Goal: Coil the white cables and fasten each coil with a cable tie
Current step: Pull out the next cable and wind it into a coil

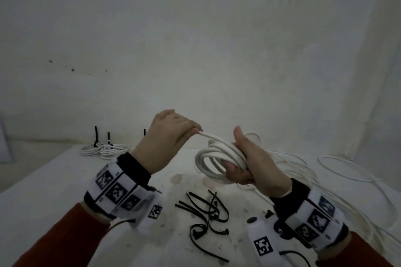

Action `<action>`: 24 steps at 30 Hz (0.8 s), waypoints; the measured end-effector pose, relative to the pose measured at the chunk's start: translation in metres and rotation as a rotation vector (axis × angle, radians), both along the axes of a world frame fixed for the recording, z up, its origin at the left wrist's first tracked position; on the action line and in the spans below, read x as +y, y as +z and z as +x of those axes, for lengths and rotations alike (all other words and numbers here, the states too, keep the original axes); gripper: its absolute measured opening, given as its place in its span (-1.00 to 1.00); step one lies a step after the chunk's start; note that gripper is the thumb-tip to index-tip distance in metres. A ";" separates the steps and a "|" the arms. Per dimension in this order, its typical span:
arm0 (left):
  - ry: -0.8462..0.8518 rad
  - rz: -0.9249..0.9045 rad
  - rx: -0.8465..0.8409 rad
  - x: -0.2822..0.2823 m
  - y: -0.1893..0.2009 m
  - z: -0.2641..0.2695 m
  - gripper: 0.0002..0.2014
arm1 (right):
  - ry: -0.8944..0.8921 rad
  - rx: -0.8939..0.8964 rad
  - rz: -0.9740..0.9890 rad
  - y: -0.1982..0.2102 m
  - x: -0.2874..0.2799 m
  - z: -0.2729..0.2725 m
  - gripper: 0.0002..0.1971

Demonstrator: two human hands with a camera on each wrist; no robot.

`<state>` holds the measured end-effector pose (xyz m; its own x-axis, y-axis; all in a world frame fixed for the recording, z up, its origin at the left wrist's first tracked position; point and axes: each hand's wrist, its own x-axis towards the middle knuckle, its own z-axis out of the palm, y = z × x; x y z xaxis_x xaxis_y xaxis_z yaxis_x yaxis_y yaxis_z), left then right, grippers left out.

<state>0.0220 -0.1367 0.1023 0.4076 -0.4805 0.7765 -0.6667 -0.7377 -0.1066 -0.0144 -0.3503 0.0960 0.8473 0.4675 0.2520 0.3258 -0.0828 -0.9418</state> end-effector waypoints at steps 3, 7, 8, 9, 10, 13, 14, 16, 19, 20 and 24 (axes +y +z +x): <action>-0.165 -0.077 0.172 -0.013 -0.012 -0.009 -0.49 | -0.045 -0.019 -0.040 0.004 0.007 -0.004 -0.29; -0.473 -0.357 0.476 -0.018 -0.012 -0.030 -0.47 | -0.073 -0.035 -0.008 0.011 0.009 -0.010 -0.24; -0.530 -0.421 0.524 -0.019 -0.011 -0.032 -0.55 | -0.100 -0.043 0.016 0.013 0.009 -0.011 -0.25; -0.559 -0.461 0.548 -0.021 -0.012 -0.035 -0.61 | -0.121 -0.049 0.048 0.015 0.009 -0.012 -0.27; -0.549 -0.484 0.547 -0.025 -0.014 -0.037 -0.62 | -0.140 -0.054 0.085 0.016 0.011 -0.013 -0.27; -0.446 -0.530 0.510 -0.038 -0.020 -0.036 -0.62 | -0.269 -0.080 0.213 0.012 0.019 -0.012 -0.27; -0.437 -0.552 0.520 -0.040 -0.021 -0.034 -0.62 | -0.329 -0.082 0.251 0.010 0.022 -0.012 -0.28; -0.453 -0.614 0.586 -0.041 -0.023 -0.029 -0.62 | -0.439 -0.103 0.332 0.005 0.026 -0.008 -0.31; -0.498 -0.660 0.729 -0.044 -0.029 -0.026 -0.56 | -0.602 -0.217 0.376 -0.002 0.026 0.004 -0.34; -0.511 -0.679 0.774 -0.046 -0.031 -0.026 -0.56 | -0.635 -0.255 0.378 -0.004 0.025 0.008 -0.35; -0.508 -0.957 0.809 -0.050 -0.042 -0.023 -0.60 | -0.548 -0.189 0.314 -0.018 0.028 0.009 -0.36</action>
<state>-0.0009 -0.1870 0.0607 0.8465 -0.1238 0.5177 -0.5165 0.0445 0.8551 -0.0049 -0.3224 0.0780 0.8694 -0.1386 0.4742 0.4770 -0.0144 -0.8788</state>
